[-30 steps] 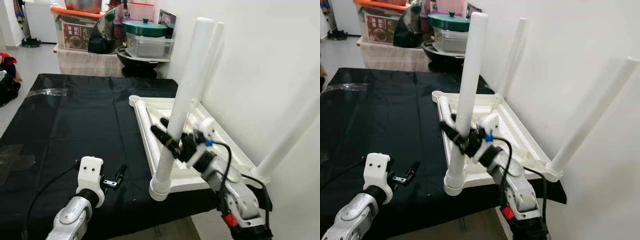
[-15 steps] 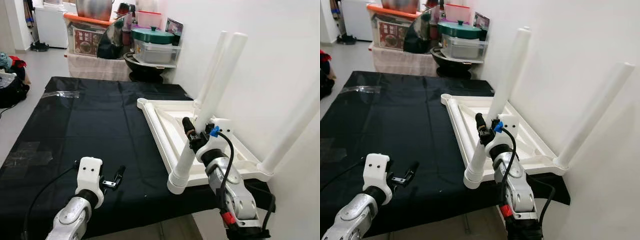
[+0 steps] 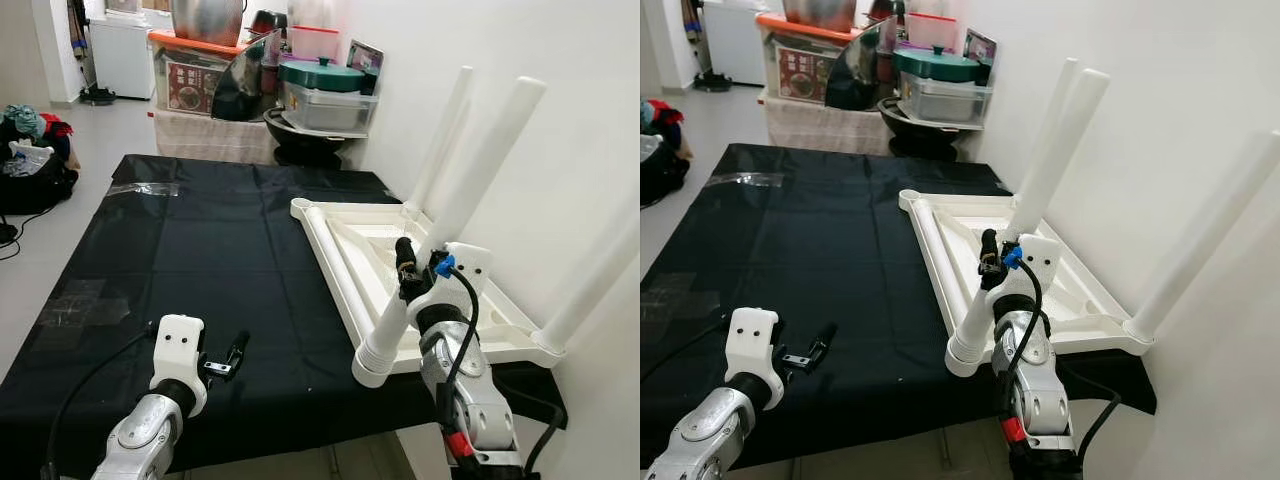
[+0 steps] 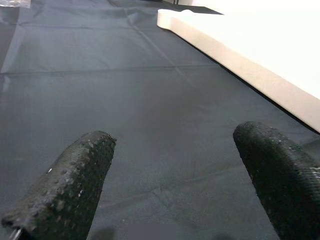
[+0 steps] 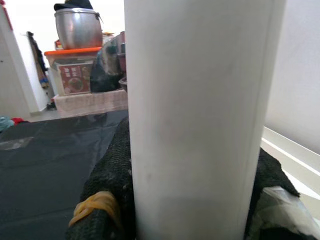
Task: Building children table
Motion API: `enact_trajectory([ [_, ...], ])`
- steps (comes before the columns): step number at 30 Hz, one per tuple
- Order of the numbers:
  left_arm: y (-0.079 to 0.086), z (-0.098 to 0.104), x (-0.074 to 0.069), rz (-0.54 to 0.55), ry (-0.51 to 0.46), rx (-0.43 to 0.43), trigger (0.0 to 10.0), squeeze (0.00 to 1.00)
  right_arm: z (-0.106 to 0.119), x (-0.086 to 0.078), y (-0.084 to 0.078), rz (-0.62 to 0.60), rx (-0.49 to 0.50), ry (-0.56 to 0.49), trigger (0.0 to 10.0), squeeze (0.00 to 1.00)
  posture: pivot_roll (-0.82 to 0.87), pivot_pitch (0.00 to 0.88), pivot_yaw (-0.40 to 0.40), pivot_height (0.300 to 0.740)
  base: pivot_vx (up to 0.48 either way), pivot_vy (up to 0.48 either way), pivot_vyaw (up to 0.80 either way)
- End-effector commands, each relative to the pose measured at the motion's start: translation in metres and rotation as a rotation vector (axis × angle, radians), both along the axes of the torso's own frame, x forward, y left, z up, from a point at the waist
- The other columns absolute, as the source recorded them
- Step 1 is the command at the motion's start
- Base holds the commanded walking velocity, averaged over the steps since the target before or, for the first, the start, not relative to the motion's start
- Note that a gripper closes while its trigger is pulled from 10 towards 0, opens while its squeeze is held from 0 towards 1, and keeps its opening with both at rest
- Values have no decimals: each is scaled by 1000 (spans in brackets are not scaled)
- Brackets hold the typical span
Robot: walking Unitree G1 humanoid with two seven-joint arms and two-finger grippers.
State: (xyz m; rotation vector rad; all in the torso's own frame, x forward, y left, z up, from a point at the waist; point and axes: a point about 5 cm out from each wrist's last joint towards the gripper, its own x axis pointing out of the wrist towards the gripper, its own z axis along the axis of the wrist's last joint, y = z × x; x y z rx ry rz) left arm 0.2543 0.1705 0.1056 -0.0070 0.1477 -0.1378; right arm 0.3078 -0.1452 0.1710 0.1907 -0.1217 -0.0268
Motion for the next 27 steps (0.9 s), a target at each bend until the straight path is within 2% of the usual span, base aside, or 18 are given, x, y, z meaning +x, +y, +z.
enact_trajectory([
  [1,-3,-1,2,-2,-4,-10,10000,0,-26,-2,-1,108,7,86,0,0,109,0,-133,740,0,0,0],
  [2,-3,-1,2,-2,-4,-10,10000,0,-26,-2,-1,108,7,86,0,0,109,0,-133,740,0,0,0],
  [4,-3,-1,2,-3,-3,-11,10000,0,-20,-4,13,284,32,30,0,0,109,0,-133,740,0,0,0],
  [6,-3,-1,2,-3,-3,-11,10000,0,-18,-5,17,332,41,15,0,0,109,0,-133,740,0,0,0],
  [8,-3,-1,3,-5,-3,-11,10000,0,-18,-13,27,500,30,-7,0,0,111,0,-133,740,0,0,0],
  [9,-3,-1,3,-5,-3,-11,10000,0,-18,-13,27,500,30,-7,0,0,111,0,-133,740,0,0,0],
  [12,-4,-1,3,-5,-3,-12,10000,0,-20,-23,36,699,13,-25,0,0,113,0,-134,740,0,0,0],
  [13,-4,-1,3,-5,-3,-12,10000,0,-20,-23,36,699,13,-25,0,0,113,0,-134,740,0,0,0],
  [15,-4,-1,3,-3,-3,-13,10000,0,-19,-27,39,788,10,-38,0,0,118,0,-139,740,0,0,0],
  [16,-4,-1,3,-3,-3,-13,10000,0,-19,-27,39,788,10,-38,0,0,118,0,-139,740,0,0,0],
  [19,-3,-1,2,0,-2,-13,10000,0,-19,-28,39,888,-4,-43,0,0,124,0,-144,740,0,0,0],
  [21,-3,-1,2,0,-2,-13,10000,0,-19,-28,39,888,-4,-43,0,0,124,0,-144,740,0,0,0],
  [23,-3,-1,2,3,-2,-13,10000,0,-18,-24,39,972,-16,-46,0,0,129,0,-149,740,0,0,0],
  [27,-3,-1,2,4,-1,-12,10000,0,-16,-21,41,1037,-35,-48,0,0,134,0,-151,740,0,0,0],
])
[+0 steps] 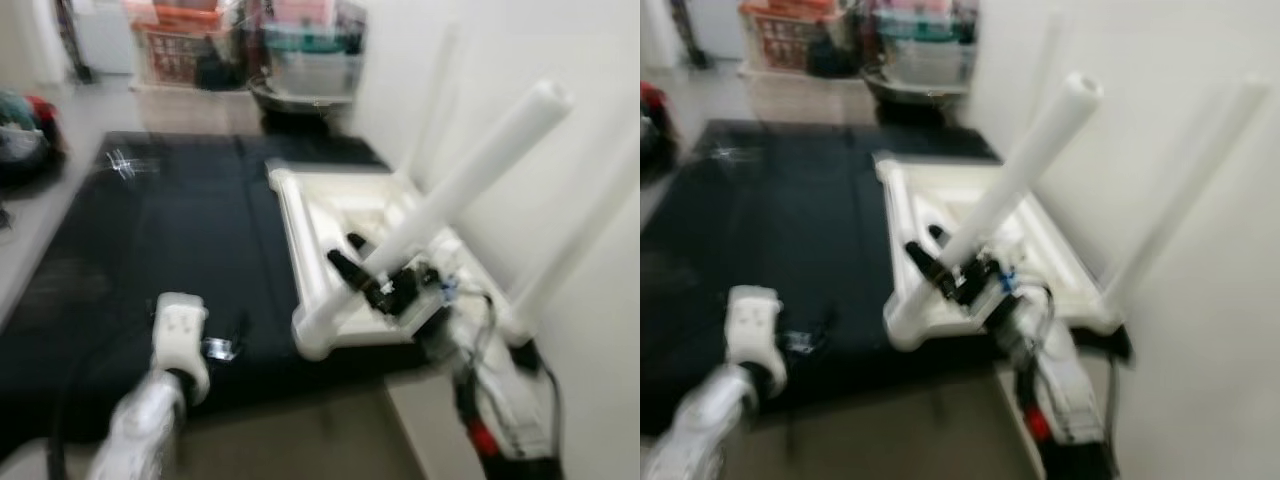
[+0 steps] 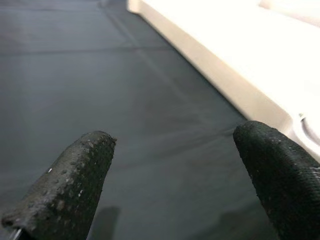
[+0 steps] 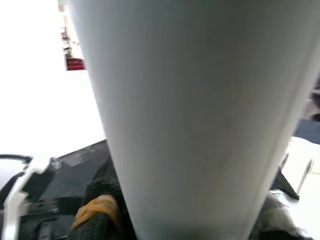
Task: Building children table
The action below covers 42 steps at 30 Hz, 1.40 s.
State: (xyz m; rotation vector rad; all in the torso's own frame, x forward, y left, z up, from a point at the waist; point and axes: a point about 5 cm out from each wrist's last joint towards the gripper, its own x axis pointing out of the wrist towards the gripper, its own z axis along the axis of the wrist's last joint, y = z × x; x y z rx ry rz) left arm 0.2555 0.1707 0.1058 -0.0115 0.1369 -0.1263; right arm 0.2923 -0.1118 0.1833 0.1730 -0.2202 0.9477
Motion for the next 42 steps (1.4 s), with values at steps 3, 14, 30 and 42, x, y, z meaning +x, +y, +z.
enact_trajectory([
  [3,-4,-2,0,-7,11,-6,10000,0,-27,0,10,107,-74,130,0,0,140,0,-156,740,0,0,0],
  [14,-5,-3,-2,-5,14,-7,10000,0,-14,24,16,243,-142,65,0,0,151,0,-164,740,0,0,0],
  [30,-3,-3,-3,8,12,-2,10000,0,-1,30,51,425,-139,-11,0,0,185,0,-182,740,0,0,0],
  [42,-4,-4,-4,9,16,-4,10000,0,-2,37,52,428,-117,-7,0,0,184,0,-185,740,0,0,0],
])
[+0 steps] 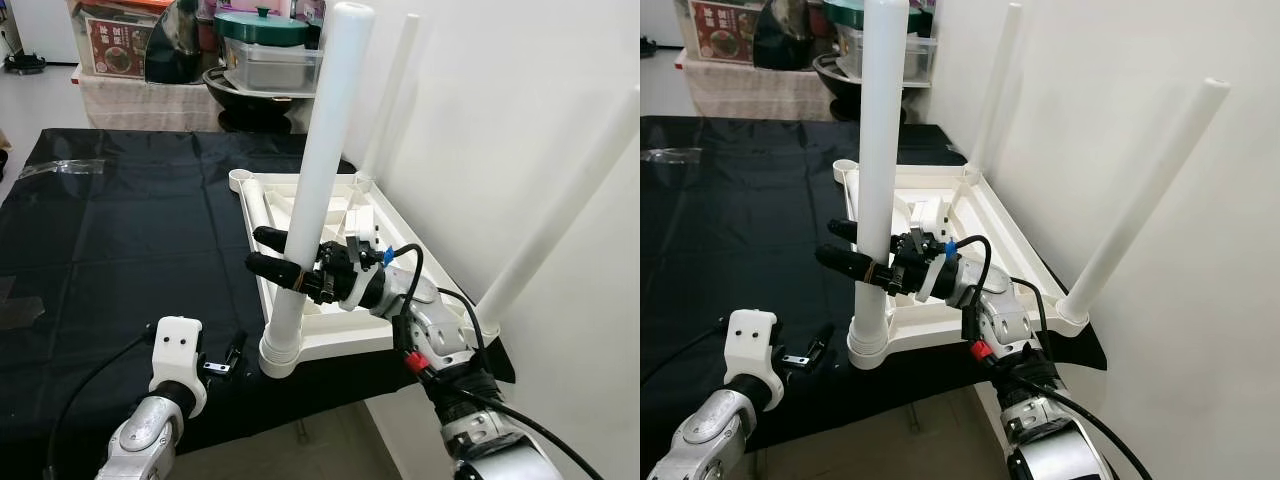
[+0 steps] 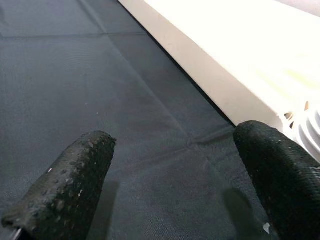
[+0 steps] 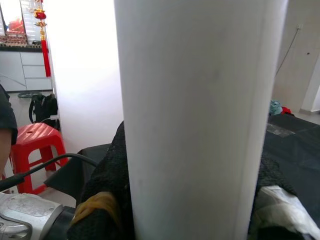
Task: Building children table
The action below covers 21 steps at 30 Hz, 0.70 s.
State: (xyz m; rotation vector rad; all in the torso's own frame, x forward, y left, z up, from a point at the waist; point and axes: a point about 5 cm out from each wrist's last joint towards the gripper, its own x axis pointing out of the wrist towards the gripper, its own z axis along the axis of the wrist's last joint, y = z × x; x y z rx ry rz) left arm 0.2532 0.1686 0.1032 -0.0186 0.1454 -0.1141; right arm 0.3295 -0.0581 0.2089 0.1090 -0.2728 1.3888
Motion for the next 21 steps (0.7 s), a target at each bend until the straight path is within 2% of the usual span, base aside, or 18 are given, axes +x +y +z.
enact_trajectory([
  [1,-2,-1,-2,-3,7,1,10000,0,-28,0,-2,-2,-82,98,0,0,183,0,-187,740,0,0,0],
  [7,-2,-2,-2,-1,8,0,10000,0,-29,2,-4,-19,-85,102,0,0,181,0,-187,740,0,0,0],
  [8,-2,-2,-2,-1,8,0,10000,0,-31,5,-6,-65,-87,109,0,0,177,0,-187,740,0,0,0],
  [10,-2,-2,-2,-1,8,0,10000,0,-31,5,-6,-65,-87,109,0,0,177,0,-187,740,0,0,0],
  [12,-3,-2,-2,-1,9,-1,10000,0,-38,9,-8,-177,-137,129,0,0,171,0,-185,740,0,0,0],
  [13,-3,-2,-2,-1,9,-1,10000,0,-38,9,-8,-177,-137,129,0,0,171,0,-185,740,0,0,0],
  [14,-3,-3,-2,-1,9,-3,10000,0,-49,16,-15,-373,-181,189,0,0,160,0,-182,740,0,0,0],
  [16,-3,-3,-2,-1,9,-3,10000,0,-49,16,-15,-373,-181,189,0,0,160,0,-182,740,0,0,0],
  [20,-3,-3,-1,-1,12,-6,10000,0,-71,21,-35,-726,-218,334,0,0,147,0,-176,740,0,0,0],
  [21,-3,-3,-1,-1,12,-6,10000,0,-71,21,-35,-726,-218,334,0,0,147,0,-176,740,0,0,0],
])
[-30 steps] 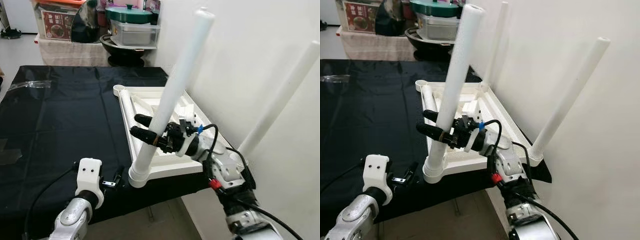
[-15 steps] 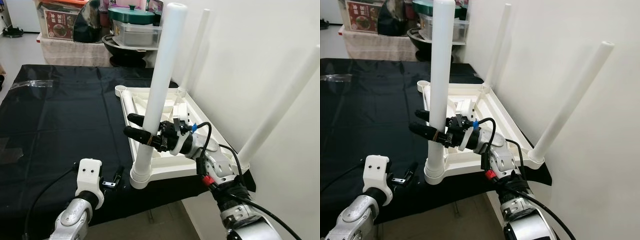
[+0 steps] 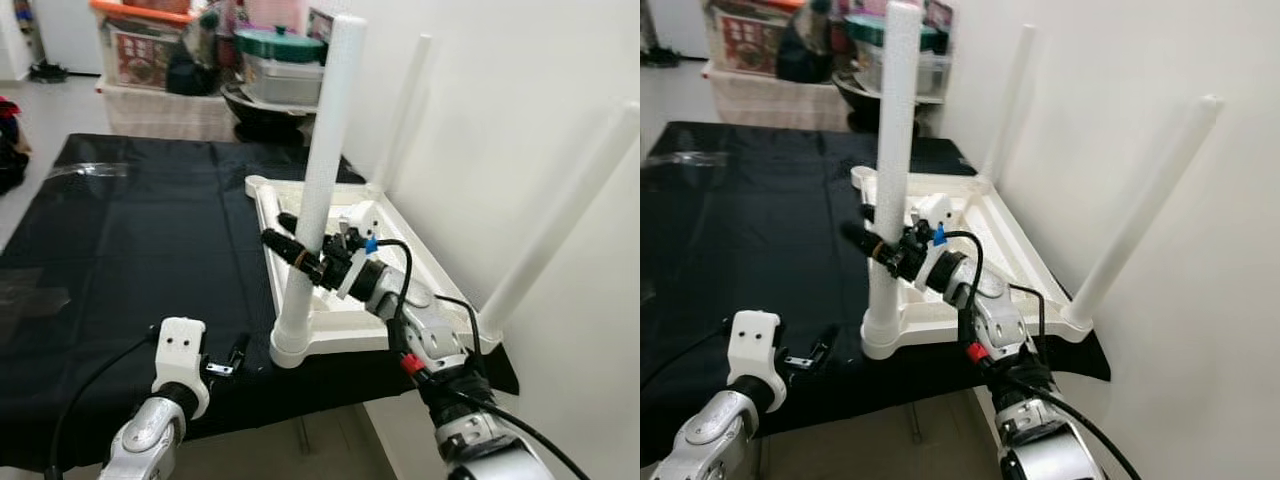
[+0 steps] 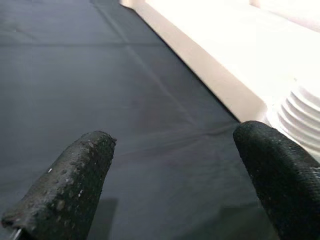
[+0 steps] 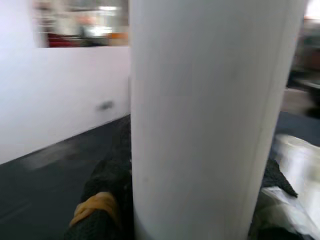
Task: Building children table
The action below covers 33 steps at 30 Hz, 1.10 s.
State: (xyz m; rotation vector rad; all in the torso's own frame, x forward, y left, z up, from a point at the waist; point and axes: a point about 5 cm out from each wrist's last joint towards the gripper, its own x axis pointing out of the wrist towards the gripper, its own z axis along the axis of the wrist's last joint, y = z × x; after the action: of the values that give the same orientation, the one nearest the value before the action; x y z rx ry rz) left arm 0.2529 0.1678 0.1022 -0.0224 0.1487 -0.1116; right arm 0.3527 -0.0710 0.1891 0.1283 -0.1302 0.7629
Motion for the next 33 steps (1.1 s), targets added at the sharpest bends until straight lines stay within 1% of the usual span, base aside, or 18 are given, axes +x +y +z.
enact_trajectory([
  [1,-3,-3,0,-4,9,-2,10000,0,-58,-1,-30,-206,-164,242,0,0,145,0,-176,740,0,0,0],
  [2,-3,-3,0,-5,9,-3,10000,0,-62,0,-34,-268,-167,261,0,0,145,0,-176,740,0,0,0],
  [3,-3,-3,0,-4,9,-3,10000,0,-69,-1,-41,-366,-176,288,0,0,142,0,-173,740,0,0,0],
  [4,-3,-3,0,-4,9,-3,10000,0,-69,-1,-41,-366,-176,288,0,0,142,0,-173,740,0,0,0],
  [5,-3,-3,1,-4,10,-2,10000,0,-74,-3,-45,-438,-186,304,0,0,143,0,-172,740,0,0,0],
  [7,-3,-3,1,-2,10,-1,10000,0,-83,-8,-49,-540,-200,332,0,0,142,0,-172,740,0,0,0],
  [9,-3,-3,1,-1,11,0,10000,0,-86,-10,-49,-566,-198,345,0,0,142,0,-172,740,0,0,0],
  [12,-2,-3,2,0,10,2,10000,0,-87,-14,-49,-677,-195,356,0,0,142,0,-172,740,0,0,0],
  [13,-2,-3,2,0,10,2,10000,0,-87,-14,-49,-677,-195,356,0,0,142,0,-172,740,0,0,0],
  [16,-1,-3,2,6,11,4,10000,0,-86,-14,-52,-756,-181,366,0,0,146,0,-175,740,0,0,0],
  [18,0,-3,2,8,11,4,10000,0,-86,-14,-53,-773,-177,371,0,0,146,0,-175,740,0,0,0],
  [19,1,-3,1,11,13,5,10000,0,-87,-15,-54,-791,-171,391,0,0,144,0,-175,740,0,0,0],
  [28,0,-4,2,11,17,6,10000,0,-84,-12,-54,-805,-162,411,0,0,142,0,-172,740,0,0,0],
  [29,0,-4,2,10,18,5,10000,0,-84,-11,-55,-811,-159,415,2863,0,142,0,-172,740,0,0,0],
  [30,0,-5,2,10,19,5,10000,0,-83,-10,-57,-824,-152,420,4431,0,141,0,-174,740,0,0,0],
  [31,0,-5,2,10,19,5,10000,0,-83,-10,-57,-824,-152,420,4431,0,141,0,-174,740,0,0,0],
  [32,0,-5,3,10,19,4,10000,0,-83,-10,-60,-840,-138,430,10000,0,141,0,-175,740,0,0,0],
  [33,0,-5,3,11,19,4,10000,0,-82,-10,-62,-854,-130,435,10000,0,139,0,-174,740,0,0,0],
])
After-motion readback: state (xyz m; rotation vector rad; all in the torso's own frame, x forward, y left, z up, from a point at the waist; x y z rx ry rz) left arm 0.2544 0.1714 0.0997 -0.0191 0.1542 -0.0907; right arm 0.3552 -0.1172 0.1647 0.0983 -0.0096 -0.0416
